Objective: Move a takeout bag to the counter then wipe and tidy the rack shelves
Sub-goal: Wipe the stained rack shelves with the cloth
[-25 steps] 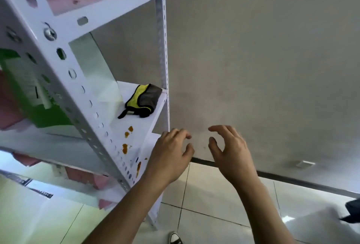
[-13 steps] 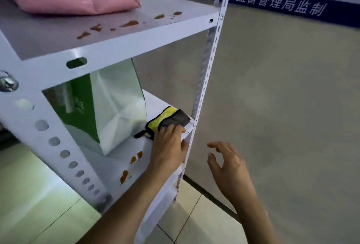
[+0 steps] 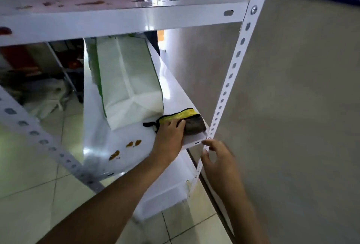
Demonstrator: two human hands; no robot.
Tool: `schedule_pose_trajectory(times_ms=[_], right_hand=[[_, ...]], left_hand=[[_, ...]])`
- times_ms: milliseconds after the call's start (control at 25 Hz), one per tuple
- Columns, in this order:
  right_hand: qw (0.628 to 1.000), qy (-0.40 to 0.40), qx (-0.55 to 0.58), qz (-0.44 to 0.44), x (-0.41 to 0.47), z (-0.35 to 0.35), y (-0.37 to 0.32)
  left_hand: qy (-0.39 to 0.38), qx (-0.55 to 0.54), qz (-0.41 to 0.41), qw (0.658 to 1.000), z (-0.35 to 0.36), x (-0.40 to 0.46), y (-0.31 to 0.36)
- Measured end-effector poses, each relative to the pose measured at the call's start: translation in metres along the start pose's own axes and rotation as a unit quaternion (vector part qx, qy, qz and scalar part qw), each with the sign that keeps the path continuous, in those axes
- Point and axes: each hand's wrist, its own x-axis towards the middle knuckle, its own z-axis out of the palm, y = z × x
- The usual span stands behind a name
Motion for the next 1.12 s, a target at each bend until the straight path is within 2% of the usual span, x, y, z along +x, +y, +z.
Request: schedule_pose_trajectory(times_ms=[160, 240, 360, 480, 600, 640, 680, 760, 880, 1000, 1120], right_hand=[[0.994, -0.045, 0.080, 0.056, -0.005, 0.002, 0.012], [0.972, -0.075, 0.193, 0.108, -0.003, 0.005, 0.005], [0.899, -0.122, 0.383, 0.175, -0.001, 0.013, -0.011], [0.849, -0.134, 0.482, 0.170, -0.007, 0.019, -0.022], [0.767, -0.132, 0.595, 0.201, -0.007, 0.017, -0.035], [0.755, -0.122, 0.611, 0.205, -0.006, 0.014, -0.040], [0.760, -0.105, 0.608, 0.205, -0.006, 0.013, -0.043], [0.793, -0.056, 0.574, 0.195, -0.005, 0.012, -0.054], [0.843, 0.013, 0.508, 0.175, -0.005, 0.006, -0.072], [0.905, 0.034, 0.411, 0.106, -0.005, -0.013, -0.102], [0.919, 0.045, 0.386, 0.058, -0.008, -0.048, -0.141]], left_hand=[[-0.015, -0.044, -0.047, 0.998, -0.024, -0.018, 0.012], [-0.030, -0.086, -0.052, 0.994, -0.036, -0.042, 0.022], [-0.046, -0.115, -0.025, 0.992, -0.055, -0.074, 0.037], [-0.027, -0.134, -0.001, 0.991, -0.074, -0.093, 0.045], [-0.031, -0.138, 0.032, 0.989, -0.086, -0.106, 0.040], [-0.036, -0.140, 0.047, 0.988, -0.091, -0.110, 0.036], [-0.038, -0.138, 0.063, 0.988, -0.097, -0.115, 0.031], [-0.006, -0.128, 0.082, 0.988, -0.117, -0.124, 0.019], [0.081, -0.108, 0.077, 0.988, -0.158, -0.127, 0.003], [0.184, -0.072, 0.064, 0.978, -0.208, -0.127, -0.009], [0.278, -0.014, 0.046, 0.959, -0.256, -0.133, -0.021]])
